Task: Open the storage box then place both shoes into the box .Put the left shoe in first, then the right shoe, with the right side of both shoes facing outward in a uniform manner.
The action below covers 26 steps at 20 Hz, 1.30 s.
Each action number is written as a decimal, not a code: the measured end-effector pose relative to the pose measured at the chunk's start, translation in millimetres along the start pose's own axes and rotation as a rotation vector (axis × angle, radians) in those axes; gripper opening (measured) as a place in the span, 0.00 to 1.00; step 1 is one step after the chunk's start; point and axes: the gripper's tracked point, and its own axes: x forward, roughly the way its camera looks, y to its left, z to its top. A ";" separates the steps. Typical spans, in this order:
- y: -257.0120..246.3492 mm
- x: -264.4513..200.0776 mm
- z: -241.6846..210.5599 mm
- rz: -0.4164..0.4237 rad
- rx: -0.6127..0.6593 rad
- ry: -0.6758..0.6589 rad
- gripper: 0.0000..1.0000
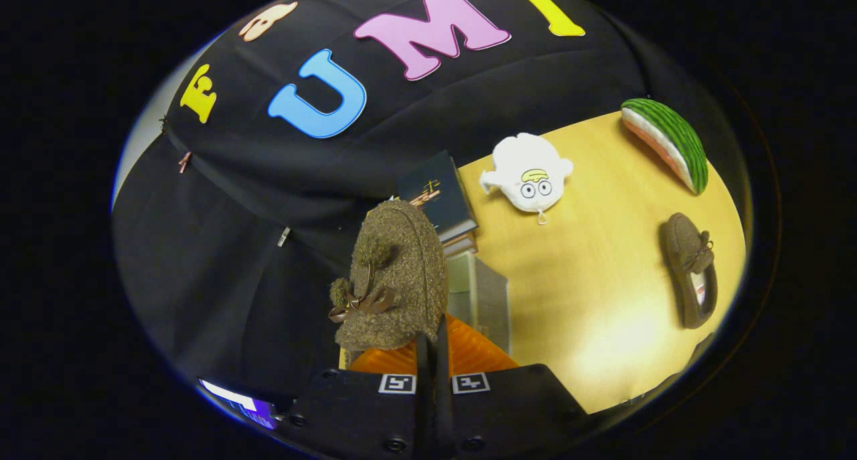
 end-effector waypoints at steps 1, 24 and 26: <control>7.0 8.8 -5.2 0.002 0.002 0.000 0.05; 23.7 112.8 -102.0 -0.067 0.018 0.189 0.33; 41.5 99.7 -93.7 -0.020 0.035 0.167 0.78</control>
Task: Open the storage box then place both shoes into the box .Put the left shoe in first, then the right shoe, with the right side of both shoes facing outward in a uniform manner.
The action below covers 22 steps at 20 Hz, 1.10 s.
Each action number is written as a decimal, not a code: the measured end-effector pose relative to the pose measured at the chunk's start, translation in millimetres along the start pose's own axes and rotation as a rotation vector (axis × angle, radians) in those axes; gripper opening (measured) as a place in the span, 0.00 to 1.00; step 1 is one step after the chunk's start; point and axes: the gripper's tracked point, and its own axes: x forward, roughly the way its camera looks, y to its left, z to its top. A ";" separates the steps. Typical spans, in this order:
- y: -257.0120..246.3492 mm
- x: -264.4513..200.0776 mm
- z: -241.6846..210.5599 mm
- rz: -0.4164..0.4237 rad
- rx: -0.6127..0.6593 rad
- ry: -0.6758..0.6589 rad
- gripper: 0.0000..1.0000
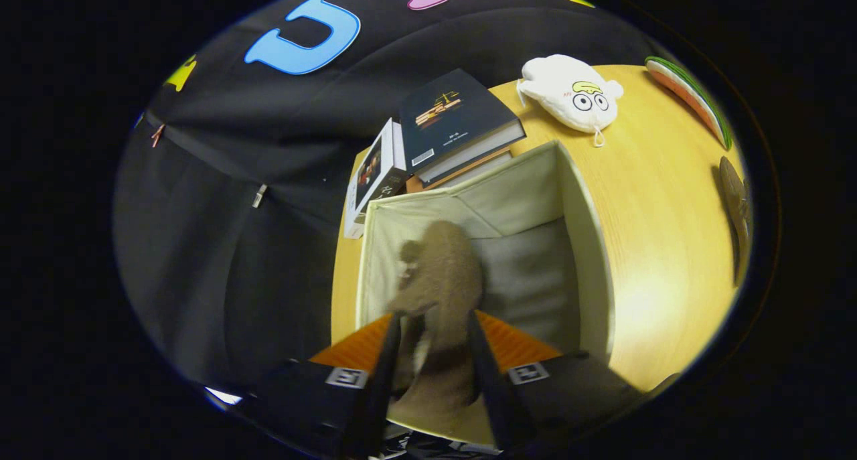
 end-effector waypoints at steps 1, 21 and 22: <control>3.5 3.3 0.8 0.010 -0.001 -0.005 1.00; -213.1 -220.3 78.8 -0.349 -0.137 -0.336 0.99; -233.7 -229.9 80.6 -0.380 -0.135 -0.346 0.98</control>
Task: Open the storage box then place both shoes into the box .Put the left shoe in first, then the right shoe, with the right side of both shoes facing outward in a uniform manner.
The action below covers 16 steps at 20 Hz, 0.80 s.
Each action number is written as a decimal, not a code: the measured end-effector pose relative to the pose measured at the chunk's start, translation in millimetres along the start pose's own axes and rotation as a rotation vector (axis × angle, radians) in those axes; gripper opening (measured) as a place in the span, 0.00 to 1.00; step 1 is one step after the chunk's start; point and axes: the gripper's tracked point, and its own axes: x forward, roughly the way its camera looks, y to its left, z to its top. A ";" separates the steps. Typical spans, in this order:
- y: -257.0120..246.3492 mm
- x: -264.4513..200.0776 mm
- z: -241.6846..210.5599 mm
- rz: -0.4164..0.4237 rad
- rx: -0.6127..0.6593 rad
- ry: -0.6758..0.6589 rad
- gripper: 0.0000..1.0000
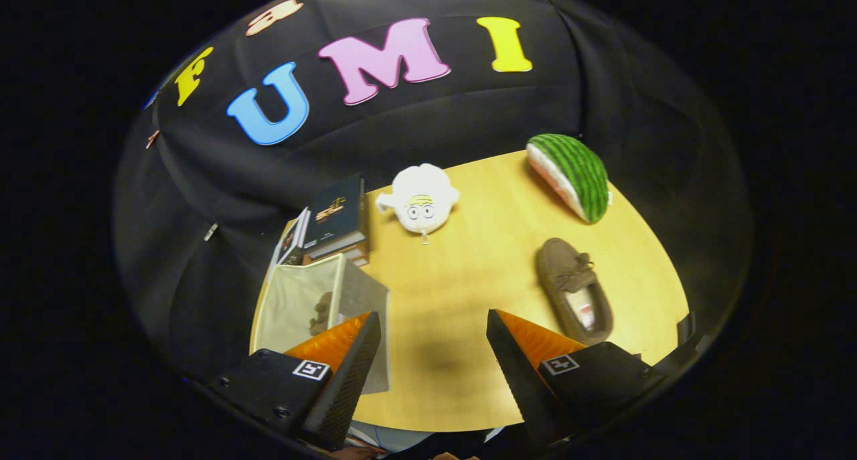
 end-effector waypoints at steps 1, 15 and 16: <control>-23.2 -0.5 1.3 -0.037 0.000 -0.003 0.98; -209.1 45.8 -16.0 -0.155 -0.176 0.141 0.99; -215.3 57.8 -19.9 -0.149 -0.183 0.154 0.99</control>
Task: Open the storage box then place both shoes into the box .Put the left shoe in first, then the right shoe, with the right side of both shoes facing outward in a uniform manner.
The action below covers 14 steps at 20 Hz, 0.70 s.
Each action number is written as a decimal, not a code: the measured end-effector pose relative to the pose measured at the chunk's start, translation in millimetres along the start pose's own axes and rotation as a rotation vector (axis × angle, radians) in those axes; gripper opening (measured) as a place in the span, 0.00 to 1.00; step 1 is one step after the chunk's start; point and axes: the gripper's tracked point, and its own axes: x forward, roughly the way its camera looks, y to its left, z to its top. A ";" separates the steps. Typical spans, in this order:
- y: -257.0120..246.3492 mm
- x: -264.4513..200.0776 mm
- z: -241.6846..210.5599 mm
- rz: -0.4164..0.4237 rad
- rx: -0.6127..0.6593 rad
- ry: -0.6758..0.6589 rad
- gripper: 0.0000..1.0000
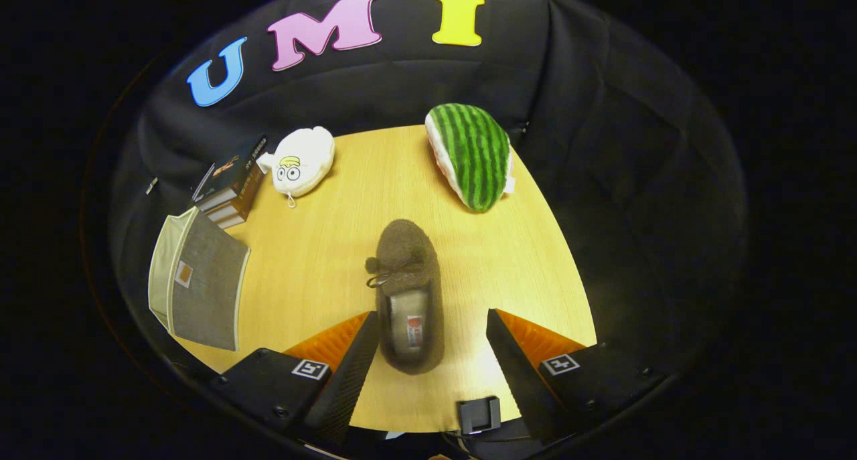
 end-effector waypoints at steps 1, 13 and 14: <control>-4.2 12.3 -3.3 0.007 -0.010 0.014 0.99; -13.3 111.1 -6.9 0.098 -0.028 0.105 0.99; -11.5 112.0 -6.1 0.109 -0.025 0.109 0.99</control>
